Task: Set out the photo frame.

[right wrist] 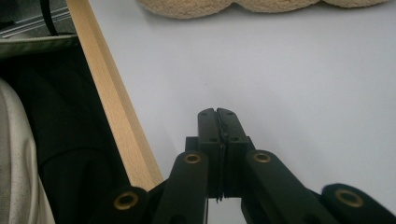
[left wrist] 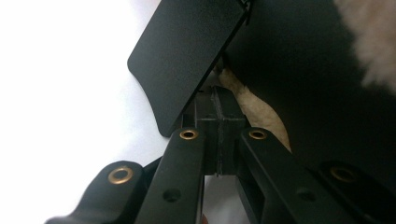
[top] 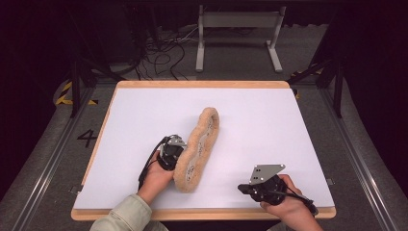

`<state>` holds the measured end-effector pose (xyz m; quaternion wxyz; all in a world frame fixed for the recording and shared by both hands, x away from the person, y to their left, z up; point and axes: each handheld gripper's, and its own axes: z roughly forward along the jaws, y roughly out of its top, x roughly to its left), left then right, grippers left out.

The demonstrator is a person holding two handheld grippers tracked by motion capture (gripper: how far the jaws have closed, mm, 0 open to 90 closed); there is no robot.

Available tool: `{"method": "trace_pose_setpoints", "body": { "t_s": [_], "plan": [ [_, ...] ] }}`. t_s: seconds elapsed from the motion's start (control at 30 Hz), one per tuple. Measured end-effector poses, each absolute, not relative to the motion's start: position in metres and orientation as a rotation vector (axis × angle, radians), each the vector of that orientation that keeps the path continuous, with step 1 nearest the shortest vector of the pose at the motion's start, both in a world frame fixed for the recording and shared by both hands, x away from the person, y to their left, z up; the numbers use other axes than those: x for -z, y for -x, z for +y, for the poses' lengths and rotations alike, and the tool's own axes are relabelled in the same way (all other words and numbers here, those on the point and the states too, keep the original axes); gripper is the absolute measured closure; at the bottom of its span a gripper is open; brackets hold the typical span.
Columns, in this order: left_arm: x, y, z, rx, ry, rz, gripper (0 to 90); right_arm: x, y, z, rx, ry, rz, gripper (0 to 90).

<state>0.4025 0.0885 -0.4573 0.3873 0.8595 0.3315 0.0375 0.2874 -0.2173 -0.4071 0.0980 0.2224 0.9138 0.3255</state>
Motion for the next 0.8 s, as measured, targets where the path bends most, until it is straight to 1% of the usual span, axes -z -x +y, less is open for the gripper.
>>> {"method": "trace_pose_setpoints", "body": {
  "t_s": [0.2, 0.27, 0.47, 0.57, 0.67, 0.8],
  "plan": [
    [0.451, -0.398, 0.095, -0.083, -2.172, 0.855, 89.7, 0.407, -0.290, -0.221, -0.976, -0.672, 2.684, 89.5],
    [0.450, -0.397, 0.098, -0.105, -2.168, 0.851, 88.6, 0.406, -0.292, -0.223, -0.986, -0.678, 2.670, 89.2],
    [0.437, -0.382, 0.126, -0.153, -2.111, 0.918, 86.5, 0.405, -0.300, -0.226, -1.006, -0.693, 2.641, 88.6],
    [0.432, -0.375, 0.135, -0.173, -2.082, 0.937, 87.3, 0.405, -0.301, -0.227, -1.007, -0.703, 2.635, 88.6],
    [0.416, -0.368, 0.150, -0.208, -2.033, 0.942, 89.6, 0.406, -0.305, -0.226, -1.008, -0.709, 2.635, 88.5],
    [0.404, -0.361, 0.156, -0.202, -1.995, 0.951, 89.8, 0.407, -0.307, -0.225, -1.004, -0.710, 2.637, 88.4]
  ]
}}
